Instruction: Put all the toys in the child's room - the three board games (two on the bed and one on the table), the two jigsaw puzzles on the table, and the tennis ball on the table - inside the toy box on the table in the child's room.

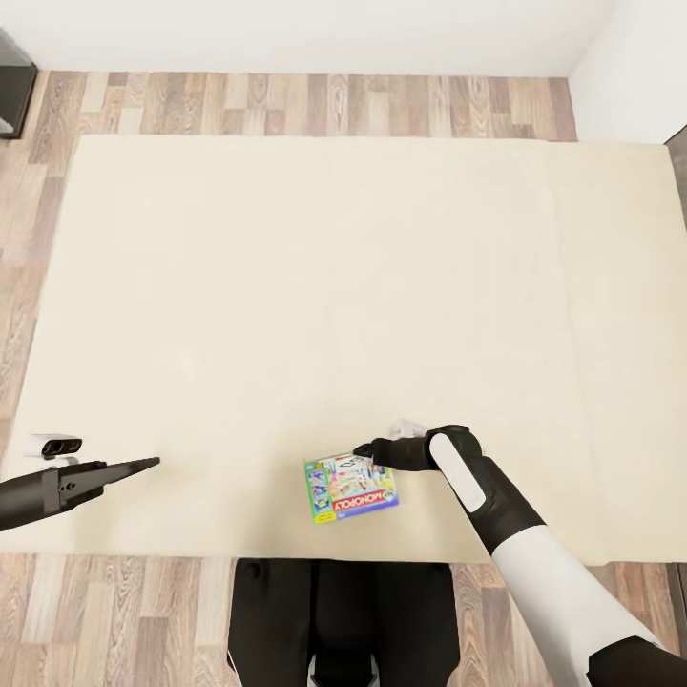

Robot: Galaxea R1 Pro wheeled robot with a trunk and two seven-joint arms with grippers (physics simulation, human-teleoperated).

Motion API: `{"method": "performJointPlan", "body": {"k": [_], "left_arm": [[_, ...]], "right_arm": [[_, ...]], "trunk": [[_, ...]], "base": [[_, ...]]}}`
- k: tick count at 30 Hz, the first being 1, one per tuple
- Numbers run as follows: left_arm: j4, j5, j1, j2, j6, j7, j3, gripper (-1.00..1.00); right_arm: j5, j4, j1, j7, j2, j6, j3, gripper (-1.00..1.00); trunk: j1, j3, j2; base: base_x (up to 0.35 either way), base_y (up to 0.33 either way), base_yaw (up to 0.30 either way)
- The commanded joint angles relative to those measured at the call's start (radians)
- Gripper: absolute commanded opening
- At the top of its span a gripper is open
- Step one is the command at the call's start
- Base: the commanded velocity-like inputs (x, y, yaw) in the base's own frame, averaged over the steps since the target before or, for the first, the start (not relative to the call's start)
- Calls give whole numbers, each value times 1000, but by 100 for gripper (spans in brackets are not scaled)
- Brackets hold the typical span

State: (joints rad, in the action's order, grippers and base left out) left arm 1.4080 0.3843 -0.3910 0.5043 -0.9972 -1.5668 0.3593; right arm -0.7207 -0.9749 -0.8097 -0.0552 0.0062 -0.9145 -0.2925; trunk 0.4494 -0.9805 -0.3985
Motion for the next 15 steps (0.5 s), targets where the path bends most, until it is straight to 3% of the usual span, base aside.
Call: {"method": "performJointPlan", "body": {"k": [1,15], "left_arm": [[0,-1,0,0,-11,-4,0,100],[0,-1,-1,0,-11,-4,0,100]], "right_arm": [[-8,-1,0,-6,0,-3,-1,100],[-8,-1,0,-6,0,-3,-1,100]], "trunk": [[1,-1,-2],[1,-1,-2]], "base": [[0,46,169],[0,41,34]]}}
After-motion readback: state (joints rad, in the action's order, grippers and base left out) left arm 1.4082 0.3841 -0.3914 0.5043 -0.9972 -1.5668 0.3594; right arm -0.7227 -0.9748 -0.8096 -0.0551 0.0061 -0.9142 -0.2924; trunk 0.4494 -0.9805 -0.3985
